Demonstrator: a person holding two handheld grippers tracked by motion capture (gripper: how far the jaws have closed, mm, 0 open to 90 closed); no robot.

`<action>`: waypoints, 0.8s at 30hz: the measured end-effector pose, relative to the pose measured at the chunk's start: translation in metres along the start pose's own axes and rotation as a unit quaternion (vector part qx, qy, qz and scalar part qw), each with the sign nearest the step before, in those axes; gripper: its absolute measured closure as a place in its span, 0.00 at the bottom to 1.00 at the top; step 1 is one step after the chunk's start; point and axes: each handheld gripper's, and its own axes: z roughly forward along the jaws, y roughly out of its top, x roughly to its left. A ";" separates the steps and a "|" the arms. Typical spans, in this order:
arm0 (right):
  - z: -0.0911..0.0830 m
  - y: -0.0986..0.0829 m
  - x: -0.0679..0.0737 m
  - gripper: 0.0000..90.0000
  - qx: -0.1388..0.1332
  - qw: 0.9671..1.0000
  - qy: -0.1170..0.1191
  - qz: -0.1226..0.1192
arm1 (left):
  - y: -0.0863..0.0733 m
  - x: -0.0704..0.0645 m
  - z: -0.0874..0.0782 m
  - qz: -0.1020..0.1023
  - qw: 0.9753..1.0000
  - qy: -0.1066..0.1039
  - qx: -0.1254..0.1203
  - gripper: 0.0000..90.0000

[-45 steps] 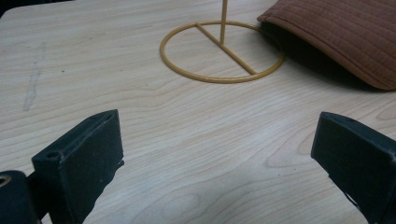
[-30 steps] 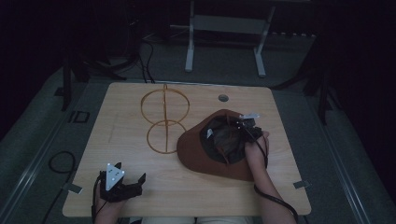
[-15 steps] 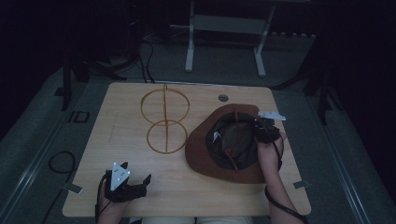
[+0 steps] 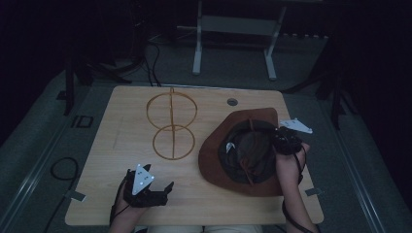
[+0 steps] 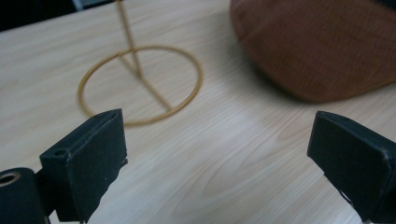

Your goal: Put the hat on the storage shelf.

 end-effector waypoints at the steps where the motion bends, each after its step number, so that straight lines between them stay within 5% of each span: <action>1: -0.002 -0.001 0.001 0.94 0.001 1.000 0.001 0.000 | 0.009 -0.005 0.005 0.002 1.000 -0.006 0.001 0.06; 11: -0.011 -0.005 0.006 0.94 -0.005 1.000 0.011 -0.001 | 0.059 -0.031 0.033 0.025 0.999 -0.043 -0.006 0.06; 17: -0.017 -0.001 0.007 0.94 -0.012 1.000 0.013 -0.008 | 0.090 -0.046 0.046 0.044 0.998 -0.048 -0.014 0.07; 24: -0.022 -0.001 0.013 0.94 -0.018 1.000 0.018 -0.015 | 0.114 -0.058 0.072 0.034 0.997 -0.063 -0.008 0.08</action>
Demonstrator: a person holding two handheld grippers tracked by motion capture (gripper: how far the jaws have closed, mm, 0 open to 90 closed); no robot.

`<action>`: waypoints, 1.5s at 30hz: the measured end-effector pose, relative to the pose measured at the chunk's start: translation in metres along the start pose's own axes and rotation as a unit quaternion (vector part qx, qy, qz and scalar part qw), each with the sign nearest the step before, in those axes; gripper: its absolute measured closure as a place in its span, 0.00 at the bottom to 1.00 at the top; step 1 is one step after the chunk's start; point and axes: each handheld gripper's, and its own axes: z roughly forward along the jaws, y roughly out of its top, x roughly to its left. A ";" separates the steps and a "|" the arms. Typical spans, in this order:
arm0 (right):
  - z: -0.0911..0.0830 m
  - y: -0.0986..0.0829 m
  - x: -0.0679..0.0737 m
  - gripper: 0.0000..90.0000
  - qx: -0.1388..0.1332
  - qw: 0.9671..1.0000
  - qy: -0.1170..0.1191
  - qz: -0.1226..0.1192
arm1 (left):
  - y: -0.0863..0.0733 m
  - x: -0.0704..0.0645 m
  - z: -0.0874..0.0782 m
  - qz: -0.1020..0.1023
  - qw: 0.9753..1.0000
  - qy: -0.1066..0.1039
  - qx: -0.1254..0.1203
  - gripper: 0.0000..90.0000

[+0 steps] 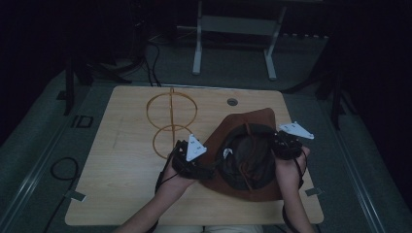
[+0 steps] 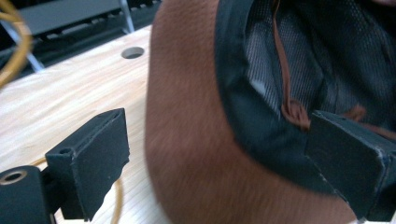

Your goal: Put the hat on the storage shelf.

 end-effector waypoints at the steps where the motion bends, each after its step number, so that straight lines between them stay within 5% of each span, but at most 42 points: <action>1: 0.000 0.000 0.000 0.94 0.000 1.000 0.000 0.000 | 0.000 0.000 0.000 0.000 1.000 0.000 0.000 0.08; 8: -0.004 -0.003 0.008 0.94 -0.002 1.000 0.013 -0.005 | 0.016 -0.015 0.030 0.022 1.000 0.011 0.018 0.08; 15: -0.006 -0.002 0.014 0.94 -0.007 1.000 0.019 -0.011 | 0.027 -0.013 0.050 0.027 0.999 0.038 0.022 0.16; 22: -0.011 -0.001 0.025 0.94 -0.008 0.999 0.039 -0.017 | 0.025 -0.012 0.069 0.049 0.994 0.078 0.055 0.25; 26: -0.014 -0.002 0.028 0.94 -0.009 0.999 0.039 -0.019 | 0.022 -0.007 0.074 0.056 0.993 0.080 0.060 0.55; 27: -0.013 -0.002 0.028 0.94 -0.003 0.999 0.039 -0.017 | 0.021 -0.006 0.076 0.057 0.993 0.084 0.062 0.71; 28: -0.013 -0.002 0.028 0.94 -0.003 0.999 0.039 -0.017 | 0.020 -0.005 0.079 0.057 0.993 0.084 0.067 0.71; 29: -0.011 -0.003 0.029 0.94 0.002 0.999 0.041 -0.013 | 0.020 -0.004 0.080 0.054 0.993 0.084 0.068 0.90; 34: -0.013 -0.005 0.029 0.93 0.001 0.999 0.042 -0.013 | 0.024 -0.003 0.077 0.040 0.994 0.088 0.054 0.97; 40: -0.027 -0.009 0.025 0.69 -0.016 0.997 0.069 -0.010 | 0.029 0.001 0.066 0.039 0.995 0.083 0.035 0.98; 41: -0.031 -0.009 0.025 0.61 -0.022 0.996 0.082 -0.009 | 0.029 0.001 0.065 0.041 0.995 0.080 0.034 0.98; 45: -0.050 -0.009 0.025 0.52 -0.041 0.991 0.120 -0.031 | 0.030 -0.002 0.060 0.057 0.994 0.085 0.026 0.98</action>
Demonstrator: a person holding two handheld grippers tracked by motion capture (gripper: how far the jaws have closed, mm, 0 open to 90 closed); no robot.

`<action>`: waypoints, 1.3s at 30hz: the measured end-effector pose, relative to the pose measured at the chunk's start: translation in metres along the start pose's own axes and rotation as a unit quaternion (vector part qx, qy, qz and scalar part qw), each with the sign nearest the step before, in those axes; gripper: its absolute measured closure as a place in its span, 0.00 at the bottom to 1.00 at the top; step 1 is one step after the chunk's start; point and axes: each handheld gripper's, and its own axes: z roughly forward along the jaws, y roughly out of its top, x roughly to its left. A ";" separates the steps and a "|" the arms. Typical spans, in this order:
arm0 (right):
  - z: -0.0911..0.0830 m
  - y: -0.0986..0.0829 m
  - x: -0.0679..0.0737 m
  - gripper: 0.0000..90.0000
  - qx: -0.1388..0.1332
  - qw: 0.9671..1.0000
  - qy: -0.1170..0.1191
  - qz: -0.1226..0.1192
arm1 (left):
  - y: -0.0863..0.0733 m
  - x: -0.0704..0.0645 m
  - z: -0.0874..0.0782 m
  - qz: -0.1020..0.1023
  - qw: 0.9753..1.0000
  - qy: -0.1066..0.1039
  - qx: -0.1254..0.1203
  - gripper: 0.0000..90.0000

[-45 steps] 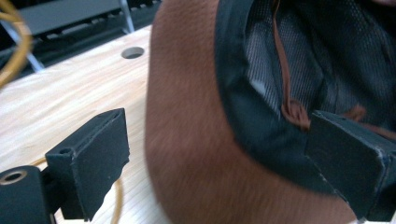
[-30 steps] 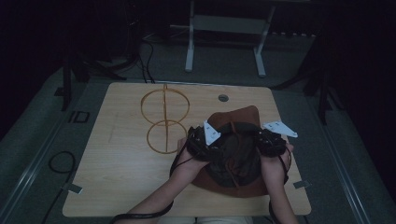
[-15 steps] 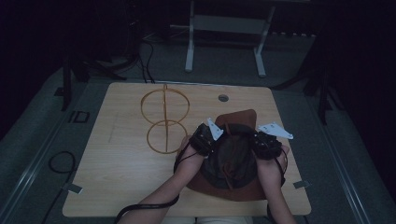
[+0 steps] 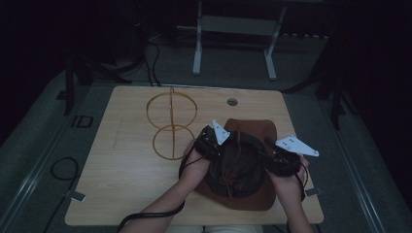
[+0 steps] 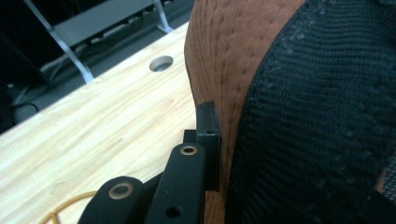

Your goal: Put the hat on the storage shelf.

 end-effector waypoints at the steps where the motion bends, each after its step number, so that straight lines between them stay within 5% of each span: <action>1: -0.012 0.001 0.001 0.50 -0.006 1.000 0.010 -0.015 | 0.000 -0.001 -0.002 0.008 1.000 0.004 -0.001 0.98; 6: -0.041 0.003 -0.012 0.45 -0.033 0.999 0.016 -0.016 | -0.005 0.001 -0.018 0.018 0.999 0.001 -0.029 0.98; 12: -0.059 -0.004 -0.055 0.49 -0.029 0.999 -0.011 -0.010 | -0.017 0.012 -0.049 0.030 0.994 -0.051 -0.096 0.98; 13: -0.059 -0.007 -0.061 0.49 -0.024 1.000 -0.015 -0.010 | -0.020 0.016 -0.054 0.031 0.989 -0.080 -0.119 0.98; 15: -0.057 -0.012 -0.070 0.51 -0.013 1.000 -0.019 -0.009 | -0.024 0.020 -0.062 0.040 0.983 -0.104 -0.143 0.98; 16: -0.055 -0.014 -0.072 0.51 -0.008 1.000 -0.012 -0.009 | -0.027 0.025 -0.066 0.046 0.976 -0.136 -0.166 0.98; 19: -0.050 -0.019 -0.069 0.53 -0.002 1.000 0.013 -0.018 | -0.035 0.032 -0.075 0.074 0.957 -0.187 -0.210 0.98; 23: -0.042 -0.019 -0.051 0.54 -0.004 0.996 0.078 -0.031 | -0.039 0.034 -0.085 0.092 0.939 -0.217 -0.251 0.98; 25: -0.039 -0.016 -0.037 0.54 -0.006 0.993 0.108 -0.044 | -0.039 0.036 -0.088 0.102 0.928 -0.233 -0.273 0.98; 28: -0.036 -0.012 -0.013 0.53 -0.011 0.983 0.173 -0.064 | -0.038 0.036 -0.092 0.104 0.919 -0.246 -0.292 0.97; 33: -0.032 -0.005 0.020 0.51 -0.038 0.957 0.274 -0.085 | -0.034 0.027 -0.096 0.103 0.922 -0.226 -0.297 0.97; 34: -0.032 -0.005 0.020 0.51 -0.038 0.957 0.274 -0.085 | -0.034 0.027 -0.096 0.103 0.922 -0.226 -0.297 0.97; 36: -0.026 -0.002 0.029 0.49 -0.045 0.947 0.304 -0.092 | -0.033 0.020 -0.097 0.108 0.923 -0.220 -0.296 0.97; 38: -0.022 -0.001 0.034 0.48 -0.039 0.944 0.313 -0.092 | -0.033 0.015 -0.098 0.110 0.917 -0.230 -0.308 0.97; 39: -0.019 -0.001 0.037 0.48 -0.039 0.941 0.324 -0.090 | -0.032 0.013 -0.099 0.113 0.917 -0.228 -0.307 0.97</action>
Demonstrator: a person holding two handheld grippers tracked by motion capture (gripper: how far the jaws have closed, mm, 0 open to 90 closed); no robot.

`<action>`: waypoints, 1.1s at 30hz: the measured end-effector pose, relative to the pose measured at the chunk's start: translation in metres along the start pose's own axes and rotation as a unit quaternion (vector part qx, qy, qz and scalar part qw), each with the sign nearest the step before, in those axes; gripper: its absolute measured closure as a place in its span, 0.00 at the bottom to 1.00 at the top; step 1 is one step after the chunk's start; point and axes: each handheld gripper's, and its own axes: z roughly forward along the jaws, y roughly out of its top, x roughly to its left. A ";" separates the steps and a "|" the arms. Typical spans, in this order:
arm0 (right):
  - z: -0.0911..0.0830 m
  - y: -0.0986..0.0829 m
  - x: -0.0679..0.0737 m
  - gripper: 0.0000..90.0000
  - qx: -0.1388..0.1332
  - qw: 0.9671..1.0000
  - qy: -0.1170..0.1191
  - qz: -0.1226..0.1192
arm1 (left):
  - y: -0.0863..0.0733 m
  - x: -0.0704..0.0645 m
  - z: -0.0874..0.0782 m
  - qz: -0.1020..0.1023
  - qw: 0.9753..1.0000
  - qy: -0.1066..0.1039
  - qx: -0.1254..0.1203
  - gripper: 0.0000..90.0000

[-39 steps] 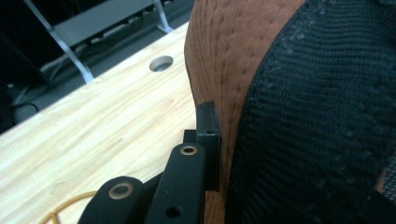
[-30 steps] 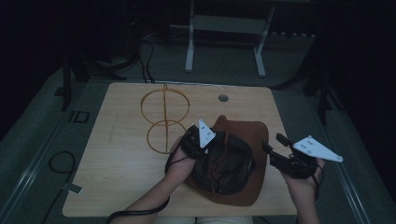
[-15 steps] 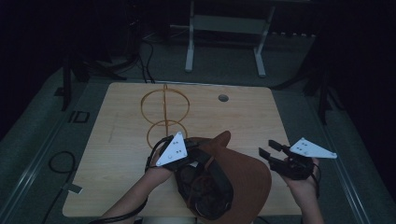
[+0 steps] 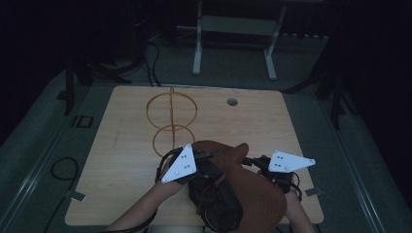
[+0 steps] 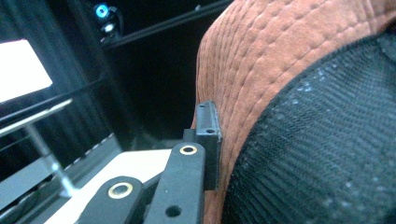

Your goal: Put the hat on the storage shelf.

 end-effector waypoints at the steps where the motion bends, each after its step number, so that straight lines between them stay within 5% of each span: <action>1: 0.008 0.001 0.003 0.47 -0.001 1.000 0.007 -0.003 | 0.002 -0.004 0.002 0.008 1.000 -0.003 -0.003 0.97; 8: 0.019 0.008 0.006 0.52 -0.013 1.000 0.020 0.003 | 0.013 -0.018 0.009 0.038 0.999 0.028 -0.007 0.97; 13: 0.021 0.009 0.004 0.67 -0.008 1.000 0.021 0.011 | 0.013 -0.018 0.012 0.027 0.999 0.024 0.004 0.97; 15: 0.019 0.009 0.003 0.84 -0.001 1.000 0.016 0.011 | 0.014 -0.018 0.011 0.027 1.000 0.016 0.004 0.97; 18: 0.016 0.010 0.002 0.94 0.002 1.000 0.017 0.006 | 0.017 -0.016 0.011 0.026 1.000 0.011 0.009 0.95; 26: 0.005 0.008 0.000 0.95 -0.002 1.000 0.007 0.012 | 0.031 -0.008 0.008 -0.016 0.999 0.004 0.045 0.70; 33: -0.025 0.015 -0.015 0.96 -0.031 0.999 -0.037 0.019 | 0.032 0.003 -0.011 -0.040 0.997 0.025 0.062 0.70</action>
